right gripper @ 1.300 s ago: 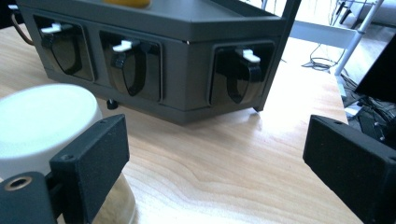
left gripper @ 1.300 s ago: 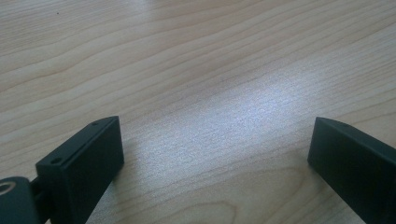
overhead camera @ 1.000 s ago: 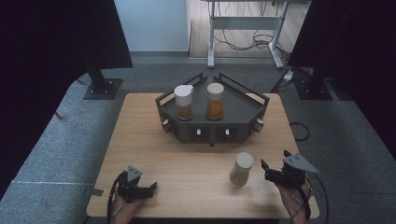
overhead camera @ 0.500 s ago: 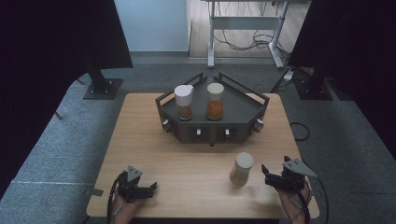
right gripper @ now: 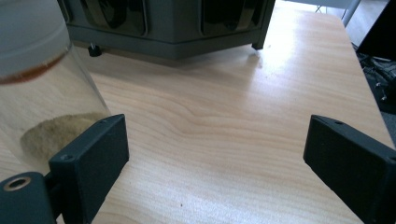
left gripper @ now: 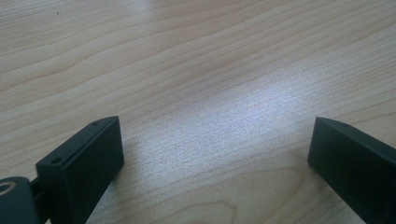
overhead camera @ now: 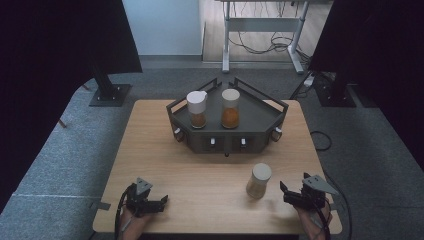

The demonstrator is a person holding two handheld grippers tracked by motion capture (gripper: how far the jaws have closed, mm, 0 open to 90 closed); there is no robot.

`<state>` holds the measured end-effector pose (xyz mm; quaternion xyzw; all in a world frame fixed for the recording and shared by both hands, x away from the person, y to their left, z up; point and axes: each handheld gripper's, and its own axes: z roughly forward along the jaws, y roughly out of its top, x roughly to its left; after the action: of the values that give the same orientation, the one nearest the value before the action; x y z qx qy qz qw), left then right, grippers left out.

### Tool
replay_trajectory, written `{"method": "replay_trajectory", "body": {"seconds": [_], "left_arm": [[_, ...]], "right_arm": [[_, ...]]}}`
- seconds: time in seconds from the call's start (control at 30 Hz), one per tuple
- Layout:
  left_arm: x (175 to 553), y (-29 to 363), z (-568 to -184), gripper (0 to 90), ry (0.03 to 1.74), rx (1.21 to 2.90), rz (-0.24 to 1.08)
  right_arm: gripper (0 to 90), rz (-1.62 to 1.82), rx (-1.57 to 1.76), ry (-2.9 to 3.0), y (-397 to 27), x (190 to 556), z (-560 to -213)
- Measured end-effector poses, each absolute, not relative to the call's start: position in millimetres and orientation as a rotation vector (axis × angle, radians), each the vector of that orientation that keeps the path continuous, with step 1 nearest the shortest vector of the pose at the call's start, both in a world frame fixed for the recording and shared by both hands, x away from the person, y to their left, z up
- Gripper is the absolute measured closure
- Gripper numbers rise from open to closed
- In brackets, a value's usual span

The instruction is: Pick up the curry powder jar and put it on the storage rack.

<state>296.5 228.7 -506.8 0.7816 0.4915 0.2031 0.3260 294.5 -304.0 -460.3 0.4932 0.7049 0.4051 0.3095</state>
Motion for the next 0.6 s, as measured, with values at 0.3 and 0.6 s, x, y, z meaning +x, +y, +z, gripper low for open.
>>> {"method": "replay_trajectory", "body": {"seconds": [0.3,0.6], "left_arm": [[296,229,-507,3.1,1.29,2.047,0.533],[296,229,-507,3.1,1.291,2.049,0.534]], "right_arm": [[6.2,1.072,1.326,1.867,-306,292,-472],[6.2,1.083,1.318,1.86,-306,292,-471]]}}
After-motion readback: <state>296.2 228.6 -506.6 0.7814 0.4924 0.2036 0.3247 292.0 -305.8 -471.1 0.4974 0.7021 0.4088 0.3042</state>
